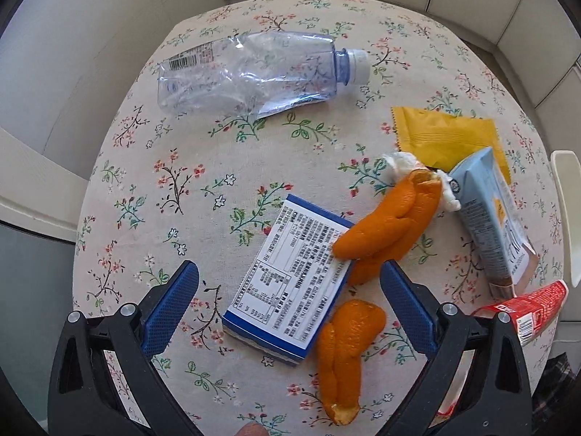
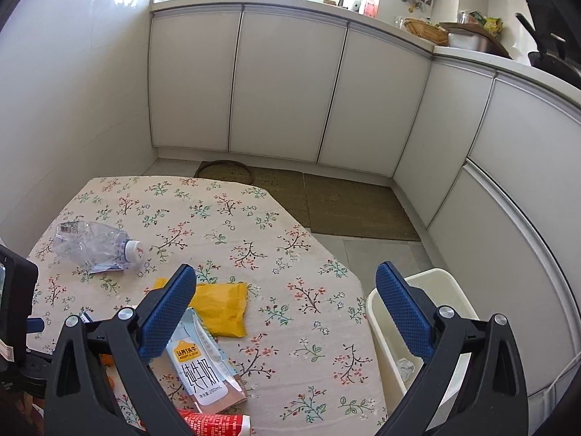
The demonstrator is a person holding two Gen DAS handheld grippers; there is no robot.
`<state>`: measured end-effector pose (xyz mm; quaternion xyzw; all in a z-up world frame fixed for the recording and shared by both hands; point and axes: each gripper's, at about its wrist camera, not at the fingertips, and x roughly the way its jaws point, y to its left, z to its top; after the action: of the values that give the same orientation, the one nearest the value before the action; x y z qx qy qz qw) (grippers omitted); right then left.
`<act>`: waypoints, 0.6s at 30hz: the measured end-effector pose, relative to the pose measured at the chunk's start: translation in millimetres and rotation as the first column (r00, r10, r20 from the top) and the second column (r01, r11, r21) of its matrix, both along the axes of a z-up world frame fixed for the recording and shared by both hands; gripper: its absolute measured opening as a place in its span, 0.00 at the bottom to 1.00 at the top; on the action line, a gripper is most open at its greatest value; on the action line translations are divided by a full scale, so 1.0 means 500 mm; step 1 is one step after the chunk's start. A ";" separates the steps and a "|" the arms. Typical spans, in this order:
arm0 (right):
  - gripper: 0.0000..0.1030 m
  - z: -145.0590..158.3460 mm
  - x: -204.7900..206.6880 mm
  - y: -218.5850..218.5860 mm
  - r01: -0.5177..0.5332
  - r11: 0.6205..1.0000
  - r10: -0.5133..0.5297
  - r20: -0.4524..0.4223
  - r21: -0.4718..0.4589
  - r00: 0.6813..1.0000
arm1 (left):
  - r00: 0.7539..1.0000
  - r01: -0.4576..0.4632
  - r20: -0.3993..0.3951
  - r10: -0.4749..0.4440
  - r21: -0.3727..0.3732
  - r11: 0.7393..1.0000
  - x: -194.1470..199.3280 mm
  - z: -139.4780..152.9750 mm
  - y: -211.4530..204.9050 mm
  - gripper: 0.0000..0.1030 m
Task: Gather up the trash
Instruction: 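Move both tools back over the table toward the remaining trash, then grasp the white-and-blue printed box with the left tool while the right tool grasps the white tissue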
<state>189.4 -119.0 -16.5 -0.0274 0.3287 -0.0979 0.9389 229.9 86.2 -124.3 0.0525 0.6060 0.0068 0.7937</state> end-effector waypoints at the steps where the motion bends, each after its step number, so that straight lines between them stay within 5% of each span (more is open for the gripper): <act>1: 0.94 -0.002 0.002 0.000 0.000 1.000 0.000 -0.005 0.003 1.000 | 1.000 -0.005 -0.006 0.005 -0.004 1.000 0.003 -0.004 0.004 0.93; 8: 0.94 -0.013 0.011 0.004 -0.003 1.000 0.003 -0.027 0.019 1.000 | 0.999 -0.001 -0.054 0.000 -0.029 1.000 0.018 -0.037 0.012 0.91; 13: 0.94 -0.018 0.020 0.013 -0.022 0.999 0.024 -0.047 0.035 0.999 | 0.997 0.023 -0.074 -0.029 -0.083 0.996 0.016 -0.034 0.017 0.64; 18: 0.94 -0.034 0.030 0.029 -0.045 0.997 0.050 -0.091 0.057 0.995 | 0.996 0.026 -0.086 -0.033 -0.085 0.996 0.001 -0.030 0.025 0.58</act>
<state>204.3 -104.7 -33.2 -0.0138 0.3734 -0.0649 0.9253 230.3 98.5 -139.2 0.0282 0.6390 -0.0329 0.7680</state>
